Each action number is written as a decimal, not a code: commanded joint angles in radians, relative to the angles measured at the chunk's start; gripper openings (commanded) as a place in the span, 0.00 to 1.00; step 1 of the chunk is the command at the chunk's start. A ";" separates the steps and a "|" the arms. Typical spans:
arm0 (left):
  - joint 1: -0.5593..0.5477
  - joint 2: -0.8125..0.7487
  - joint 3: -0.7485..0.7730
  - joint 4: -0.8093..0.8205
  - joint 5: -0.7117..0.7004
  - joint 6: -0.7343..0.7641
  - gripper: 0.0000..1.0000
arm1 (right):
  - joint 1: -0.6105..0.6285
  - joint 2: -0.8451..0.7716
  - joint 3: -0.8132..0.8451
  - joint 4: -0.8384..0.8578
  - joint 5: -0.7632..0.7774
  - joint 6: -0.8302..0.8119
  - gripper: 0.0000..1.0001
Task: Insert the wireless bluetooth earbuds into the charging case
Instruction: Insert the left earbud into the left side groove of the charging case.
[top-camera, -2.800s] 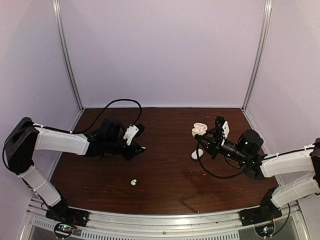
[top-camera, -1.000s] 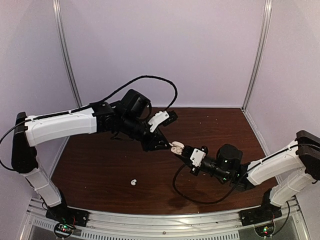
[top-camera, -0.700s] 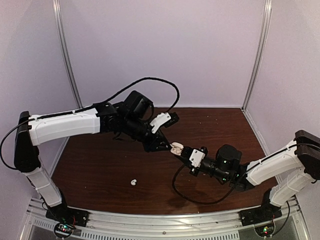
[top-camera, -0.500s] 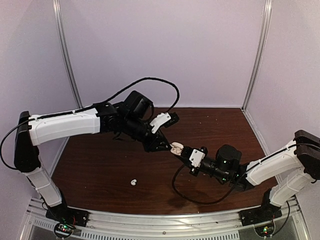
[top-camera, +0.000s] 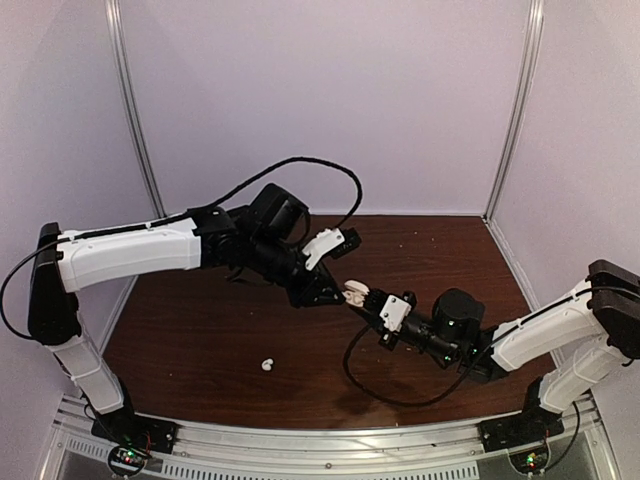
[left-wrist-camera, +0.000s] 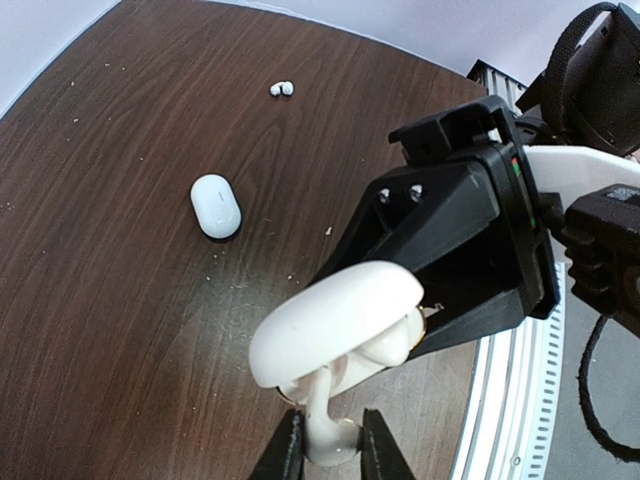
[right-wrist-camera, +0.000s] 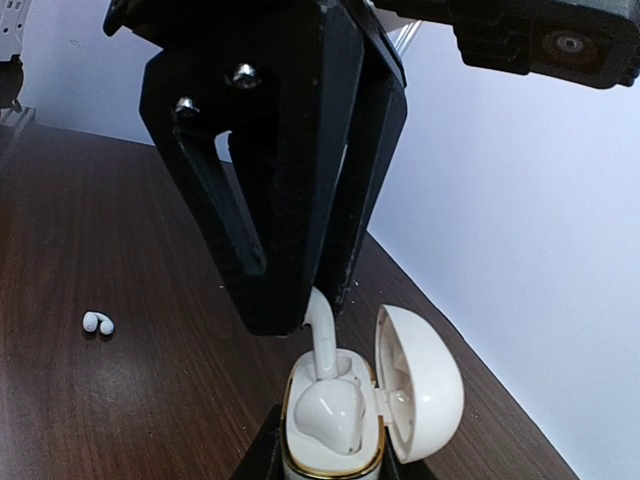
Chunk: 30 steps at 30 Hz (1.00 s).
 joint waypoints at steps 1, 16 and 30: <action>-0.006 0.018 0.003 0.005 -0.035 -0.017 0.11 | -0.001 0.000 0.019 0.036 -0.002 0.007 0.00; -0.004 0.033 0.041 -0.056 -0.129 -0.017 0.10 | -0.001 0.000 0.024 0.025 -0.002 -0.005 0.00; -0.005 0.065 0.089 -0.095 -0.106 -0.006 0.11 | 0.000 0.002 0.039 0.012 0.001 -0.011 0.00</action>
